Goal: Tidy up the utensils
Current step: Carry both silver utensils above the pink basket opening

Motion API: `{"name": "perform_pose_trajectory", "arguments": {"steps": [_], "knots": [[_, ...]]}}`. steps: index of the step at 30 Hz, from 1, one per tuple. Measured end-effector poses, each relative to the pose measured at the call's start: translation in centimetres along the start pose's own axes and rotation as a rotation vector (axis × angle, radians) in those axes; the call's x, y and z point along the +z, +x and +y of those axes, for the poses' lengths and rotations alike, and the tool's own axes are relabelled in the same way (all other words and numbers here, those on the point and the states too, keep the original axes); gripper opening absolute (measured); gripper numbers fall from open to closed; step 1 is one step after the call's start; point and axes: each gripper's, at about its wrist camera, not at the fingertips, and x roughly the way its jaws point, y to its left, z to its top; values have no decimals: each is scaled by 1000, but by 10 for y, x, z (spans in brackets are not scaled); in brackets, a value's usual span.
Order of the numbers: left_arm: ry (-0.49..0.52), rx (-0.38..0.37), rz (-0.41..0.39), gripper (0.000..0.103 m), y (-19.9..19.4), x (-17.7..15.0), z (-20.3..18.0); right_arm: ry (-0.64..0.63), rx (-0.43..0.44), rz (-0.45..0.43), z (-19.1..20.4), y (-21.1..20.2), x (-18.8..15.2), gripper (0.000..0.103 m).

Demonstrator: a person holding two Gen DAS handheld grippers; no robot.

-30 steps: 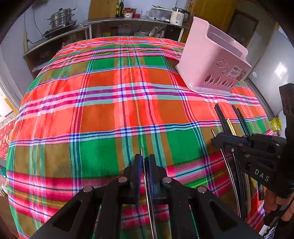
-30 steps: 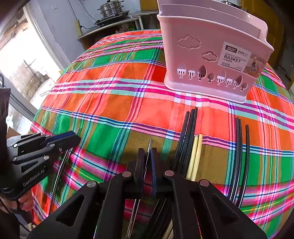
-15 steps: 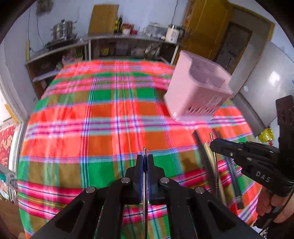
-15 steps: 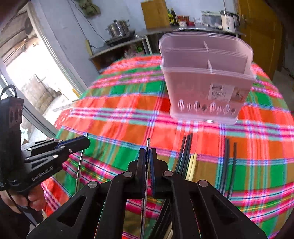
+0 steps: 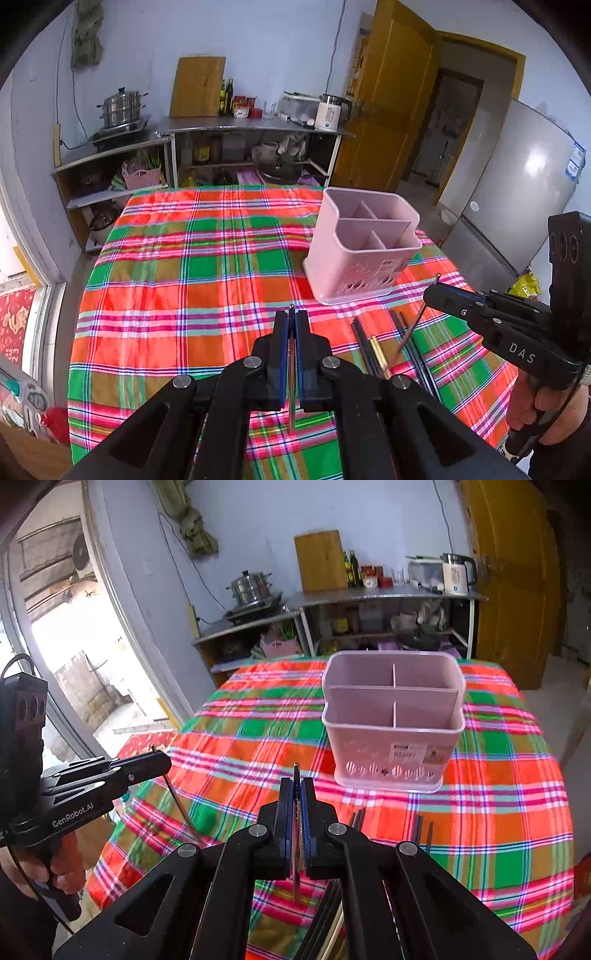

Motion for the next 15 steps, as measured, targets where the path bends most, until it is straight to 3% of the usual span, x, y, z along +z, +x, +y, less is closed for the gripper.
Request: {"name": "perform_pose_trajectory", "arguments": {"steps": [15], "knots": [[-5, -34, -22, 3, -9, 17, -20, -6, -5, -61, -9, -31, 6, 4]]}}
